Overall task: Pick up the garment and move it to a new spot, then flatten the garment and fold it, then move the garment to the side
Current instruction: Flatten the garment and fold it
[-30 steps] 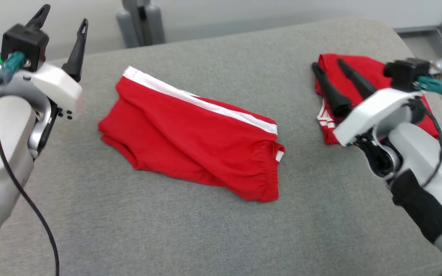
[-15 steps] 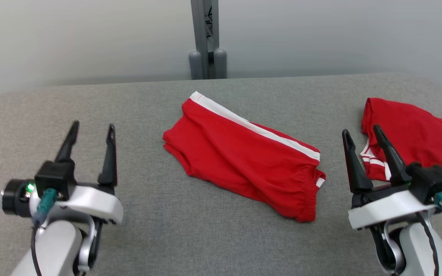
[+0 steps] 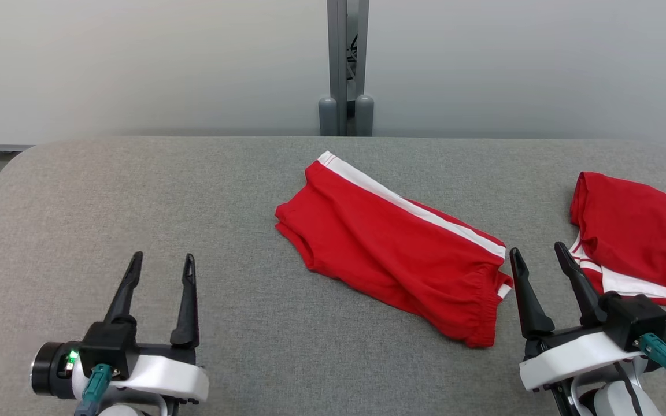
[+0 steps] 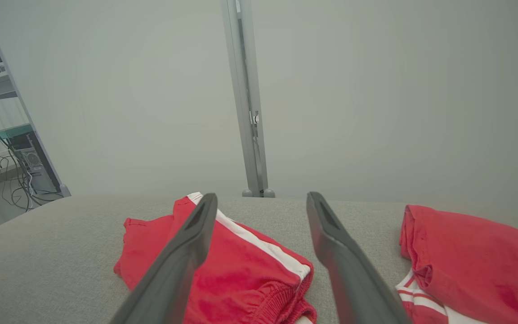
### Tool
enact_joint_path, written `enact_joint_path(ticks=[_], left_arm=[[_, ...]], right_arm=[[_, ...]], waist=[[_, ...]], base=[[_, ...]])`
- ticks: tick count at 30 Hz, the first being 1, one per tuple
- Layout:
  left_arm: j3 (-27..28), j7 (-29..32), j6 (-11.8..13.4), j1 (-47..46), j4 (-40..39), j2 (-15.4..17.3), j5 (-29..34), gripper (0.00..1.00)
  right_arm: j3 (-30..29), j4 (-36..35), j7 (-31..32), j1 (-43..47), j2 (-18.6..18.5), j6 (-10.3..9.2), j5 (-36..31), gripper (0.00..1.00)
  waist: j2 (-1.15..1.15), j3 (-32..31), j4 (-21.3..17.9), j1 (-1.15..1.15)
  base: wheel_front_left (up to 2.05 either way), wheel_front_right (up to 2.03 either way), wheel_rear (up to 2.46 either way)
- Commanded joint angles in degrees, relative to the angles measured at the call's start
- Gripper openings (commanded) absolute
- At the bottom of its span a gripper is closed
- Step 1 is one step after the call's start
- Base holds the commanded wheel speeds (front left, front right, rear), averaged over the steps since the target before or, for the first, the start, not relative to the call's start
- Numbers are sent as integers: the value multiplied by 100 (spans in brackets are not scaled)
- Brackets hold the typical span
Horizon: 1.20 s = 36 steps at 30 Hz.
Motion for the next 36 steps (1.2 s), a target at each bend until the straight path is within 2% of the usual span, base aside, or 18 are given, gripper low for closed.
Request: enact_joint_path(ticks=[1,5,9,16,25,36], left_arm=[[106,3,-172,70,-1,-84,142,100],[324,3,-428,74,53,-284,359,100],[432,3,-579,38,89,-381,483,100],[555,3,-840,-60,229,-549,680,100],[740,3,-975,-179,284,-617,819,100],[758,3,-1038,-221,263,-670,894,100]], right_arm=[[-33,-13,-17,-9,-14,1,-25,100],[-37,41,-17,-60,-10,1,-46,100],[6,402,-11,-8,-11,1,271,100],[368,1457,155,-326,-18,1,1664,100],[701,2447,495,-834,-17,1,3027,100],[1046,3506,506,-1348,14,1,4435,100]], waist=[[0,16,-6,0],[0,67,-27,0],[0,115,-38,0],[0,306,10,0],[0,457,194,0],[0,579,380,0]], base=[[0,0,0],[0,0,0],[0,0,0],[0,0,0],[0,0,0],[0,0,0]])
